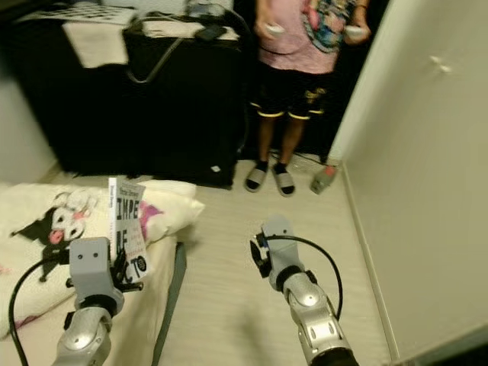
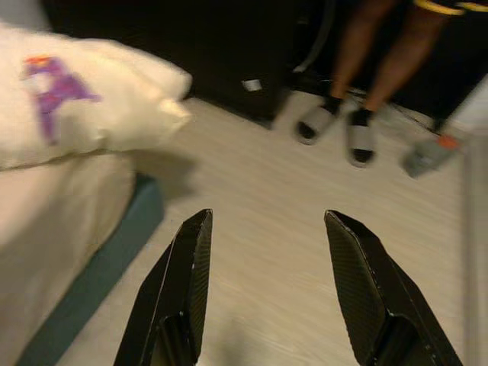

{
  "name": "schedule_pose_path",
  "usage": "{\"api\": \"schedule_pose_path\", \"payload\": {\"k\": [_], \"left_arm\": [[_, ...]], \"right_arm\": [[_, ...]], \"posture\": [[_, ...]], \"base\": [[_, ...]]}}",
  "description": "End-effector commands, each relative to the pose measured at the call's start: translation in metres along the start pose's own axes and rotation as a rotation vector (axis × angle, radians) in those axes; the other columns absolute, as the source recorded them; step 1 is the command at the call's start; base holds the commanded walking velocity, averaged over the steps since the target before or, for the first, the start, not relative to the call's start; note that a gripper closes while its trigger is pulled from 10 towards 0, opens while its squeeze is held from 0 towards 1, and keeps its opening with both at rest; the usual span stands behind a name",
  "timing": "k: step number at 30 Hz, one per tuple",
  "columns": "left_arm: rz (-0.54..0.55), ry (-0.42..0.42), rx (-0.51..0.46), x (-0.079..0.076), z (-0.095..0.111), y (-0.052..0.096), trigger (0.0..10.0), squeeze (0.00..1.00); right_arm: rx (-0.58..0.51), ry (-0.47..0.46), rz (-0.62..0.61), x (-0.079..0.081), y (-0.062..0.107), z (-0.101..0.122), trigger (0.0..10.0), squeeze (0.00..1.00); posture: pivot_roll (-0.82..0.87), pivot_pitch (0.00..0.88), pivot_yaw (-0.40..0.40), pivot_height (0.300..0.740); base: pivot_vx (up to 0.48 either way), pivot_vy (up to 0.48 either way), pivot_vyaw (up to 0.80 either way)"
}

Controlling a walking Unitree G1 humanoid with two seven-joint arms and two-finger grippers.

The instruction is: Clean up the room

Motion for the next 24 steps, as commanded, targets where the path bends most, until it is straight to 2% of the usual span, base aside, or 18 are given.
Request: {"api": "schedule_pose_path", "payload": {"k": [1,6,24], "left_arm": [[-0.032,-0.034,-0.010,-0.0020,0.0024,-0.0020,10.0,0.00],[-0.055,-0.061,-0.009,0.0005,0.0039,-0.0048,10.0,0.00],[-0.086,-0.078,-0.005,0.0012,0.0057,-0.0080,10.0,0.00]], "right_arm": [[0.012,-0.009,-0.022,-0.0016,0.0024,-0.0067,10.0,0.00],[0.006,-0.032,-0.049,-0.0008,0.0013,-0.0069,10.0,0.00],[-0.006,-0.055,-0.067,0.0042,-0.0018,-0.0062,10.0,0.00]], "posture": [[-0.02,0.076,-0.015,0.740],[-0.01,0.073,0.023,0.740],[0.00,0.068,0.056,0.740]], "base": [[0.000,0.000,-0.80],[0.000,0.000,-0.80],[0.000,0.000,-0.80]]}}
Point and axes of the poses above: a point about 5 cm out from each wrist's last joint towards the gripper, its own y axis pointing back from the gripper into the wrist, its own z axis along the axis of the wrist's last joint, x = y × z, the point moved 4 cm from there along -y, pointing out of the wrist towards the gripper, and after that the axes turned 1 degree about y, right-handed, at the moved point
